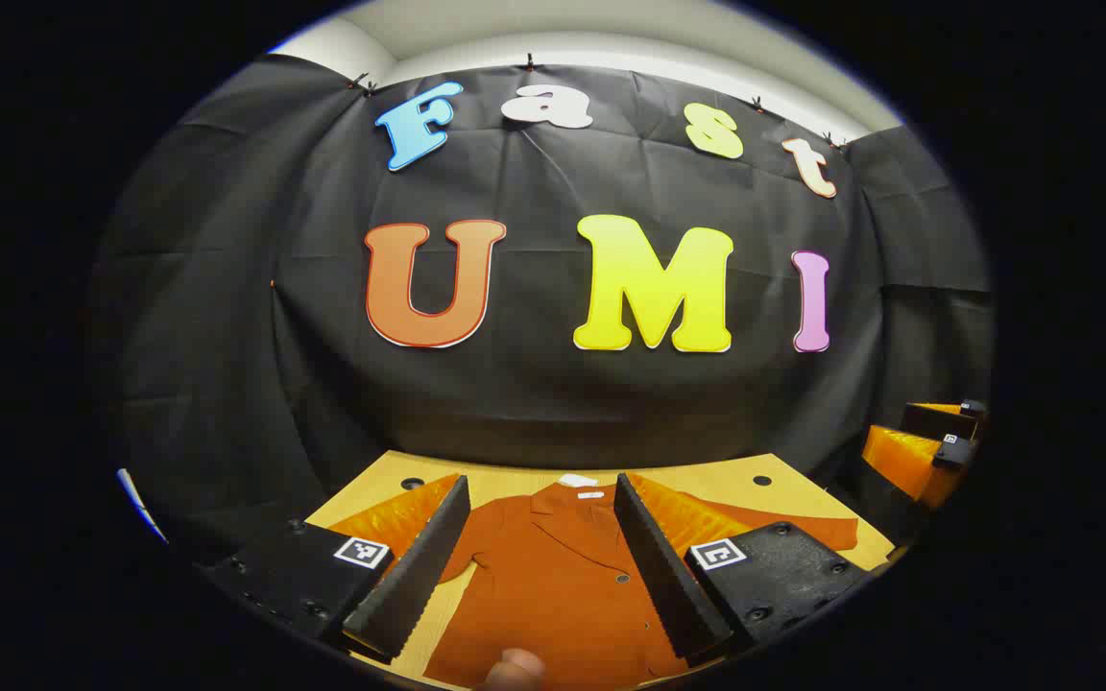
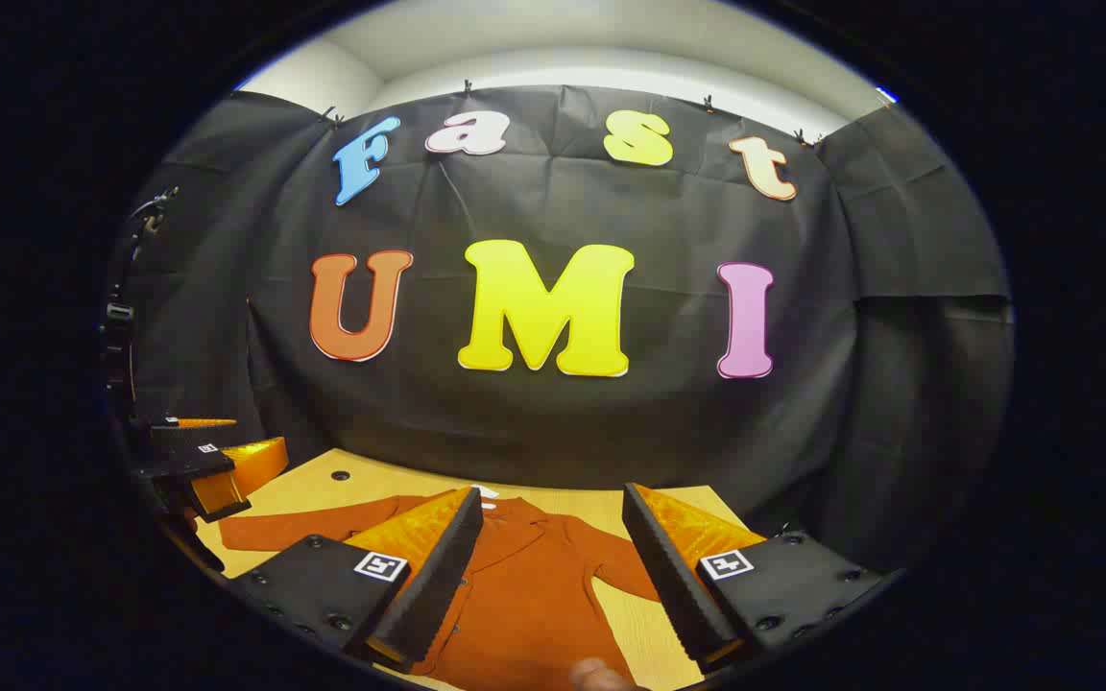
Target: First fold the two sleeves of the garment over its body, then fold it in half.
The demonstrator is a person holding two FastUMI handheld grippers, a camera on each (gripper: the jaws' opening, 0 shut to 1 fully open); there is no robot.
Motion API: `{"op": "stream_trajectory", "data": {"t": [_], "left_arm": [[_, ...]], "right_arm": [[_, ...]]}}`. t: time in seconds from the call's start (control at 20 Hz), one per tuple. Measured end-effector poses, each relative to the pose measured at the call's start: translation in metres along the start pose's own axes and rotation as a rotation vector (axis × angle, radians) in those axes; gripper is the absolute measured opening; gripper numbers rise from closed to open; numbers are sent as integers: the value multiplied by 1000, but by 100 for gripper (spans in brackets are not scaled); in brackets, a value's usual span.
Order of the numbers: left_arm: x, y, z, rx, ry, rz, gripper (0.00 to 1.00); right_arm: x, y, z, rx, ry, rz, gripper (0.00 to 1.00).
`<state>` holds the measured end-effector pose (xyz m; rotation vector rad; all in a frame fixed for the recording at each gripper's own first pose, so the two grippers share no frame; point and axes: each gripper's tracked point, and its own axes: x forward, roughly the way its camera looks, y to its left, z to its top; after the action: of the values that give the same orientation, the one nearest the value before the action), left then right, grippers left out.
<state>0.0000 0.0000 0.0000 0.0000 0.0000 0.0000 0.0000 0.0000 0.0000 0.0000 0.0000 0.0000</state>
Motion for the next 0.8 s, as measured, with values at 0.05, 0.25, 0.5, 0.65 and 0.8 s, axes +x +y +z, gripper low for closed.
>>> {"op": "stream_trajectory", "data": {"t": [0.05,0.25,0.5,0.65,0.8], "left_arm": [[-1,-2,1,4,-8,-1,98],[-1,-5,4,19,-15,11,98],[-4,-11,18,8,-59,8,100],[-4,-16,17,11,-63,-4,100],[-2,-14,13,2,-47,3,98]], "right_arm": [[0,-3,1,6,-2,-1,94],[6,-16,-5,0,7,-14,94],[10,-38,-4,26,5,-55,94],[13,-46,-1,6,-4,-77,94],[16,-49,0,6,-2,-74,94]]}}
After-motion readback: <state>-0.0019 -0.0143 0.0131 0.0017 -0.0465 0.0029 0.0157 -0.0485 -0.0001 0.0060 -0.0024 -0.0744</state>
